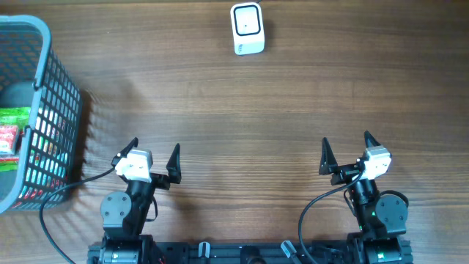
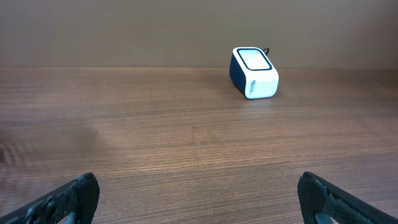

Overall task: Scan the item barcode
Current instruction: 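Move the left gripper over the grey basket toward the items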

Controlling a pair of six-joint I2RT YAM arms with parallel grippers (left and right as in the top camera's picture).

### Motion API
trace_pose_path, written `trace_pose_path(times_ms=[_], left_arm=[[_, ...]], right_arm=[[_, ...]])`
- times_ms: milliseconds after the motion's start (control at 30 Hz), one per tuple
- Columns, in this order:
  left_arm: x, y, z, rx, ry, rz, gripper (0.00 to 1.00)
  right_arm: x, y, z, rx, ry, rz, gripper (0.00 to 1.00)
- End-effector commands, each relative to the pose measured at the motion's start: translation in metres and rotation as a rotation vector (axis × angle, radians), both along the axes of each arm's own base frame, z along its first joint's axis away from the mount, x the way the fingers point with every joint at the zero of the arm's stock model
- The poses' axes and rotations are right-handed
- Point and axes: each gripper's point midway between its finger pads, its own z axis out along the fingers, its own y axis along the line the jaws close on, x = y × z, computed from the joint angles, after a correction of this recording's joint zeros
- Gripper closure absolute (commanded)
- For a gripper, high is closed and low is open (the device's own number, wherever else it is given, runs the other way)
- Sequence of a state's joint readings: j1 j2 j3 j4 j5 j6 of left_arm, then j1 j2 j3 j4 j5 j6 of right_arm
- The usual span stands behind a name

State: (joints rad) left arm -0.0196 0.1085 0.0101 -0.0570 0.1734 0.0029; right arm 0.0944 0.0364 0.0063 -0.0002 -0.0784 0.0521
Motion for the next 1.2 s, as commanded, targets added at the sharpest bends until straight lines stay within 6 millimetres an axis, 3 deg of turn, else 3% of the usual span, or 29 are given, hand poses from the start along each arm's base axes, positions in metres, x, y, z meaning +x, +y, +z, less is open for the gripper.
trace_pose_path(times_ms=[0, 1167], left_arm=[[-0.0005, -0.002, -0.003, 0.015, 0.004, -0.012, 0.0], [0.0009, 0.0001, 0.0033, 0.015, -0.021, 0.001, 0.0]], right_arm=[[0.0003, 0.0008, -0.0009, 0.001, 0.003, 0.006, 0.0], [0.0003, 0.0008, -0.001, 0.002, 0.004, 0.006, 0.0]])
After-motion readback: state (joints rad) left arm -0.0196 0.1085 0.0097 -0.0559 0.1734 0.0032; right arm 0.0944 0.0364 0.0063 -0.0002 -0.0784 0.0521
